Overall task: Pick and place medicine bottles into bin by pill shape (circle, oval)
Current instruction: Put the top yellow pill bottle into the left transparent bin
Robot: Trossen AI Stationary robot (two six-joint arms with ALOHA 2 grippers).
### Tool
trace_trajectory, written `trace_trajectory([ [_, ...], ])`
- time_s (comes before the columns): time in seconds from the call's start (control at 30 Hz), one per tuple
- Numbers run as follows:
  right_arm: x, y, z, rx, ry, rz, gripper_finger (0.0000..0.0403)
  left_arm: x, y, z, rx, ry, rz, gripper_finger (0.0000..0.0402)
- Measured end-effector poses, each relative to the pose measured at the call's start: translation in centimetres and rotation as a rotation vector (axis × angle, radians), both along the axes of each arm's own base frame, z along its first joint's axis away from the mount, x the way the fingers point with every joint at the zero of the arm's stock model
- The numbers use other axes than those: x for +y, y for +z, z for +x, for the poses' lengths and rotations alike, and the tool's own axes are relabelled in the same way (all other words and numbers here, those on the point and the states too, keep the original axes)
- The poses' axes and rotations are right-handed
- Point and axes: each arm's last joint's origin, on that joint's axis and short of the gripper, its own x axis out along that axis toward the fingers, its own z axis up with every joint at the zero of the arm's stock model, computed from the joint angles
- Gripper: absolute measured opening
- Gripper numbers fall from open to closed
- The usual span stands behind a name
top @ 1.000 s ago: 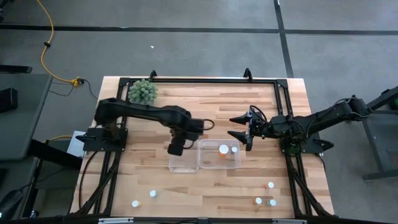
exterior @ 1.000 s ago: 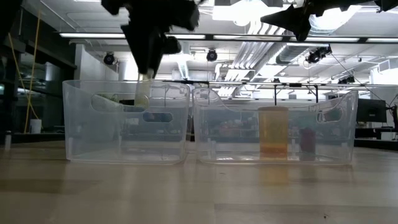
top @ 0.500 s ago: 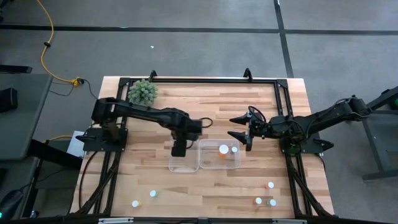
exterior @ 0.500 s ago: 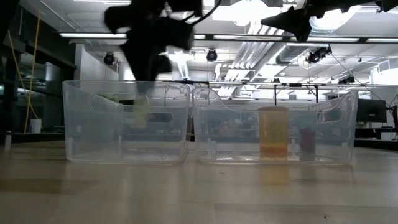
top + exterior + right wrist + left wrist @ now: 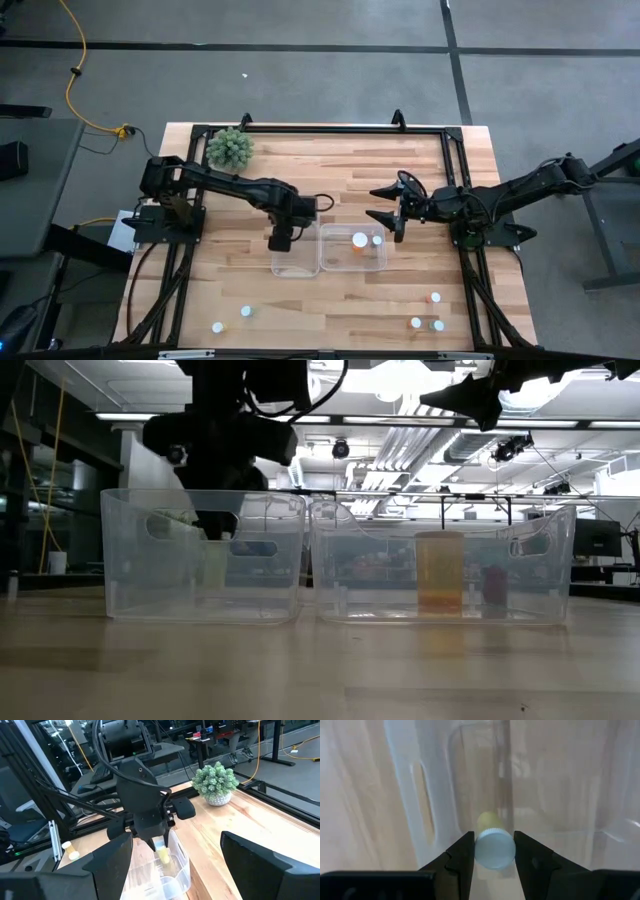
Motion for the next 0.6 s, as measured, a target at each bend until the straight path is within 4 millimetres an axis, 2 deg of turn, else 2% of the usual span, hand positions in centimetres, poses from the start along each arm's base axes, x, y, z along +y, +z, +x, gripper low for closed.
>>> trace_trajectory([
  [0.37,0.00,0.00,0.00,0.000,-0.001,0.000,0.0293,0.08,-0.01,-0.09,0.013,-0.071,0.035,0.0112],
  [0.6,0.00,0.00,0.00,0.000,-0.002,-0.003,0.0293,0.08,-0.01,-0.09,0.014,-0.075,0.035,0.0149],
])
